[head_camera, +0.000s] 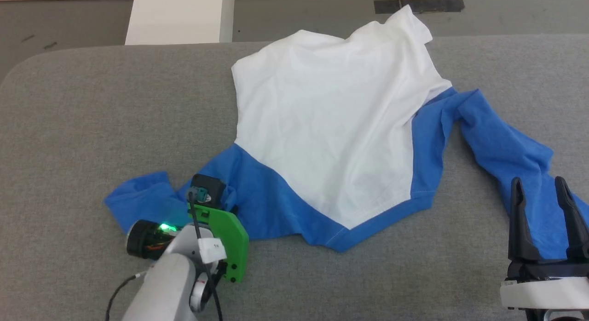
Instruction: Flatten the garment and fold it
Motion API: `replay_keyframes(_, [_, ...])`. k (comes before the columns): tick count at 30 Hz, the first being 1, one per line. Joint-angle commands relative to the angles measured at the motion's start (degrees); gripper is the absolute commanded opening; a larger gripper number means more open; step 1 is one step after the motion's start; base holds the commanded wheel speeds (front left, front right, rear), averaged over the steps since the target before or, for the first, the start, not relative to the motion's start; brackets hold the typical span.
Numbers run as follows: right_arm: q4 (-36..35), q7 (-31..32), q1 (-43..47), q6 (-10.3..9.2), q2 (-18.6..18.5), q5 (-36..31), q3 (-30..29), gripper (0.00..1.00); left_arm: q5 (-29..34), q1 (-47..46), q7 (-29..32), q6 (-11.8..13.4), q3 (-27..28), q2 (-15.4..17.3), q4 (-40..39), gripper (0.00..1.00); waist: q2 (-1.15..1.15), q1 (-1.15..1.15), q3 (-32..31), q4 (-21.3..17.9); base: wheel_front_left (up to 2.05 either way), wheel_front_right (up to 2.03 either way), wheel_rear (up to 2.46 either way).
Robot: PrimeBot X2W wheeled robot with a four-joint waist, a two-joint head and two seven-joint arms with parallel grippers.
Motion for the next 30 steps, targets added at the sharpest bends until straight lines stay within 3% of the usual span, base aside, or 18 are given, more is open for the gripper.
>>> replay_keyframes(1, [0.0, -0.3, -0.7, -0.09, 0.0, 0.1, 0.3, 1.00, -0.9, 1.2, -0.7, -0.2, -0.1, -0.7, 1.5, 0.00, 0.00, 0.00, -0.5, 0.1, 0.00, 0.00, 0.00])
replay_keyframes(5, [0.3, -0.1, -0.2, -0.09, 0.0, 0.2, 0.7, 1.00, -4.2, 3.7, -2.7, -0.3, 2.4, -0.6, -1.5, 0.00, 0.00, 0.00, -1.8, 0.5, 0.00, 0.00, 0.00])
replay_keyframes(7, [0.2, 0.1, 0.1, -0.09, 0.0, 0.1, 0.8, 1.00, -5.2, 5.6, -2.4, -0.4, 3.9, 1.3, -4.4, 0.00, 0.00, 0.00, -2.3, 0.9, 0.00, 0.00, 0.00])
replay_keyframes(13, [-0.4, 0.7, 0.8, -0.09, 0.0, -0.1, 0.6, 1.00, -4.9, 11.9, -1.0, 3.0, 11.4, 9.9, -12.7, 0.00, 0.00, 0.00, -3.0, 2.0, 0.00, 0.00, 0.00])
replay_keyframes(15, [-0.5, 1.0, 0.9, -0.09, 0.0, -0.2, 0.5, 1.00, -5.3, 13.4, -1.7, 3.5, 13.2, 11.2, -14.2, 0.00, 0.00, 0.00, -3.0, 2.4, 0.00, 0.00, 0.00])
replay_keyframes(16, [-0.6, 1.2, 1.0, -0.09, 0.0, -0.3, 0.6, 1.00, -5.4, 14.0, -2.4, 3.2, 13.6, 11.7, -14.8, 0.16, 0.00, 0.00, -3.0, 2.6, 0.00, 0.00, 0.00])
replay_keyframes(17, [-0.7, 1.4, 1.0, -0.09, 0.0, -0.4, 0.6, 1.00, -5.6, 14.4, -2.9, 2.8, 13.5, 11.8, -15.1, 0.62, 0.00, 0.00, -2.9, 2.8, 0.00, 0.00, 0.00])
replay_keyframes(18, [-0.8, 1.7, 0.9, -0.09, 0.0, -0.4, 0.7, 1.00, -5.9, 14.5, -4.1, 3.0, 13.8, 11.4, -15.3, 1.00, 0.00, 0.00, -2.8, 3.1, 0.00, 0.00, 0.00])
replay_keyframes(21, [-1.1, 2.3, 0.6, -0.09, 0.0, -0.7, 1.1, 1.00, -6.3, 14.2, -8.8, 3.2, 13.5, 9.1, -15.4, 1.00, 0.00, 0.00, -2.6, 3.3, 0.00, 0.00, 0.00])
replay_keyframes(26, [-1.5, 3.1, 0.6, -0.09, 0.0, -0.8, 1.4, 1.00, -11.0, 13.2, -19.7, 3.9, 14.7, 1.2, -17.7, 1.00, 0.00, 0.00, -2.8, 3.3, 0.00, 0.00, 0.00])
replay_keyframes(30, [-1.5, 3.3, 0.6, -0.09, 0.0, -0.7, 1.7, 1.00, -11.0, 14.3, -29.2, 3.5, 14.3, -2.4, -21.8, 1.00, 0.00, 0.00, -3.0, 2.9, 0.00, 0.00, 0.00])
